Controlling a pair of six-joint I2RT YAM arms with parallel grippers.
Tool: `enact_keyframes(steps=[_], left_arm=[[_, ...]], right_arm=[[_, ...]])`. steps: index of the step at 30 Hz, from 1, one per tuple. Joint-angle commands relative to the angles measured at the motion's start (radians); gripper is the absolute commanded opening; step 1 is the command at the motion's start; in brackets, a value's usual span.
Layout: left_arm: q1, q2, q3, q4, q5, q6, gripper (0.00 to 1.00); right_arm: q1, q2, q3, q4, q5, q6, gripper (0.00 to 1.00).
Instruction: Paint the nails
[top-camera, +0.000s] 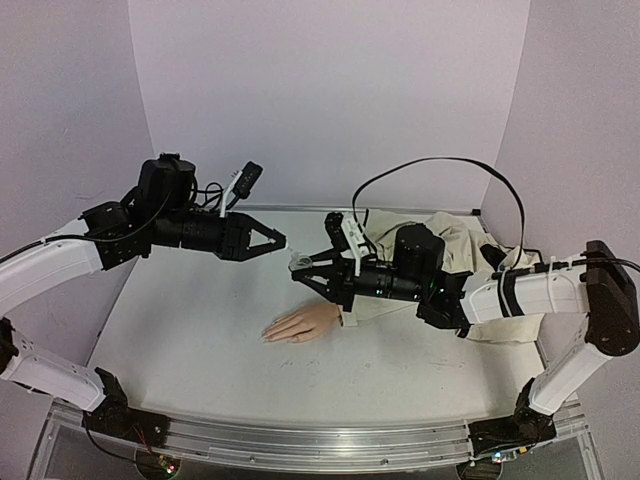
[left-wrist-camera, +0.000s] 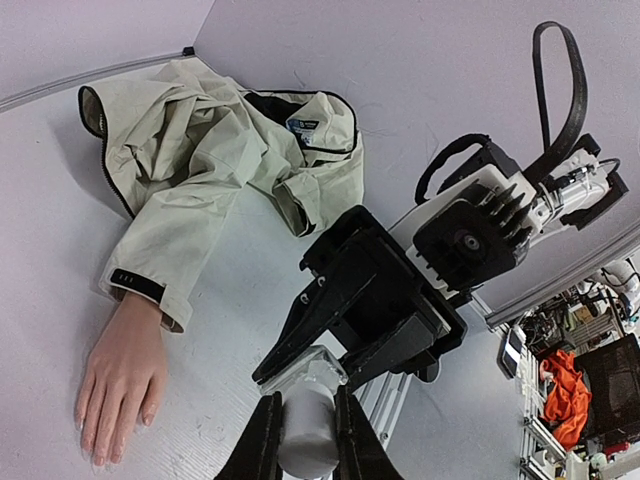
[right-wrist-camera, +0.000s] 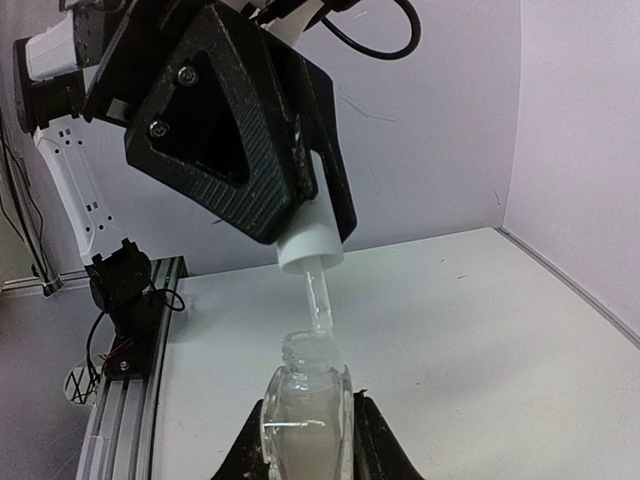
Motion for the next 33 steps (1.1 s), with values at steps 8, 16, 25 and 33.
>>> enact_keyframes(steps=[8, 16, 25, 33], left_arm=[[-0.009, 0.010, 0.010, 0.006, 0.033, 0.023, 0.00], [-0.019, 0.020, 0.013, -0.002, 0.044, 0.030, 0.00], [-0.020, -0.011, 0.005, -0.033, -0.035, 0.044, 0.00], [-0.021, 0.020, 0.021, -0.048, 0.002, 0.049, 0.00]], right_arm=[[0.007, -0.013, 0.041, 0.107, 0.004, -0.012, 0.00], [0.008, -0.012, 0.043, 0.110, 0.008, -0.012, 0.00], [0.009, -0.036, 0.011, 0.142, 0.041, -0.012, 0.00], [0.008, -0.032, 0.019, 0.134, 0.003, -0.018, 0.00]])
